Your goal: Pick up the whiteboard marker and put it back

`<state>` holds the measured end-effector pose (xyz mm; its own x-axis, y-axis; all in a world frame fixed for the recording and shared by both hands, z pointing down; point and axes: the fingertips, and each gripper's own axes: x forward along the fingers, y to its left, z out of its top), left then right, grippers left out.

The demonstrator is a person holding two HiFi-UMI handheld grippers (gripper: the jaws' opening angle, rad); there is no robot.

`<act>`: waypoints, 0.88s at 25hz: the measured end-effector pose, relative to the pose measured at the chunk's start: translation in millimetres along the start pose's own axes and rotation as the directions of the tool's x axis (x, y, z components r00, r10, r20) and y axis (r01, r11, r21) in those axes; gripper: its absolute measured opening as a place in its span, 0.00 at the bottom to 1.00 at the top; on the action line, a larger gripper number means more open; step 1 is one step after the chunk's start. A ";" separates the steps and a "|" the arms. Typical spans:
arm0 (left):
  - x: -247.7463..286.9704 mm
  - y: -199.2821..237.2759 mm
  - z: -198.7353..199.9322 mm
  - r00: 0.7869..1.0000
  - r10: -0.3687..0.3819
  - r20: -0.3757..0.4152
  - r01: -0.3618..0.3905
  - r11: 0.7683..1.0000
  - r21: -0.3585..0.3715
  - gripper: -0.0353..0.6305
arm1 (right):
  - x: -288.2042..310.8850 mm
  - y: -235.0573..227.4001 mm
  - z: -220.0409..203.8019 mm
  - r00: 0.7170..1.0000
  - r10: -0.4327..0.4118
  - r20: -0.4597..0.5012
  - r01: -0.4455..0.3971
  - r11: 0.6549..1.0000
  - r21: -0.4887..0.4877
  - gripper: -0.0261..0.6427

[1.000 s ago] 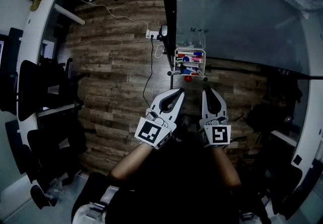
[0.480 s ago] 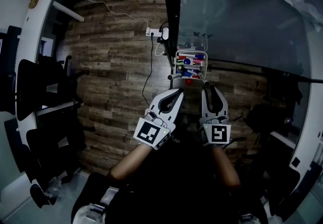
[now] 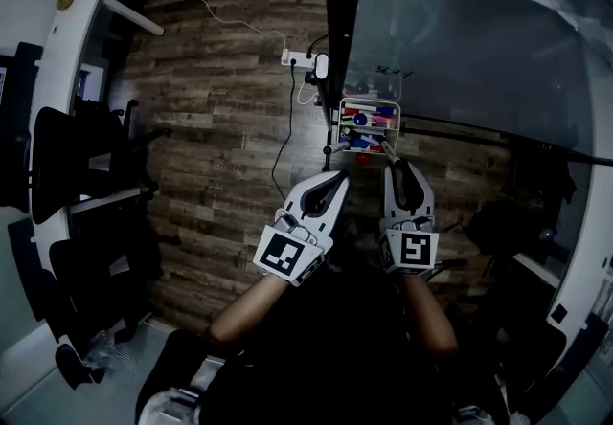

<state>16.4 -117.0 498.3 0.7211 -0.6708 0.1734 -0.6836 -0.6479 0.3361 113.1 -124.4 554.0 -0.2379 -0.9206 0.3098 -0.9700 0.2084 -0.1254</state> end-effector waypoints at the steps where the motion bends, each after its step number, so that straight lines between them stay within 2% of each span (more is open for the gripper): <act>1: 0.2 0.0 0.3 1.000 0.001 0.000 -0.001 1.000 -0.001 0.06 | 0.5 -0.1 0.1 1.000 -0.002 0.000 0.002 1.000 0.002 0.20; 10: 0.0 2.1 3.2 1.000 0.000 0.004 0.000 1.000 -0.009 0.06 | 3.8 -0.1 10.0 0.999 -0.025 0.033 0.025 1.000 -0.003 0.17; 18: -6.5 5.7 -0.2 1.000 0.007 0.019 -0.007 1.000 0.017 0.06 | -0.7 -1.6 6.8 0.999 -0.040 0.013 0.041 0.999 -0.029 0.16; 22: -8.9 0.7 6.8 1.000 0.001 0.030 -0.001 1.000 0.005 0.06 | -4.2 1.6 10.6 0.999 -0.038 0.026 0.039 0.999 -0.033 0.16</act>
<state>8.7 -113.9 490.7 0.7167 -0.6819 0.1462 -0.6849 -0.6488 0.3316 113.0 -123.7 542.4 -0.1997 -0.9361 0.2895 -0.9796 0.1836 -0.0820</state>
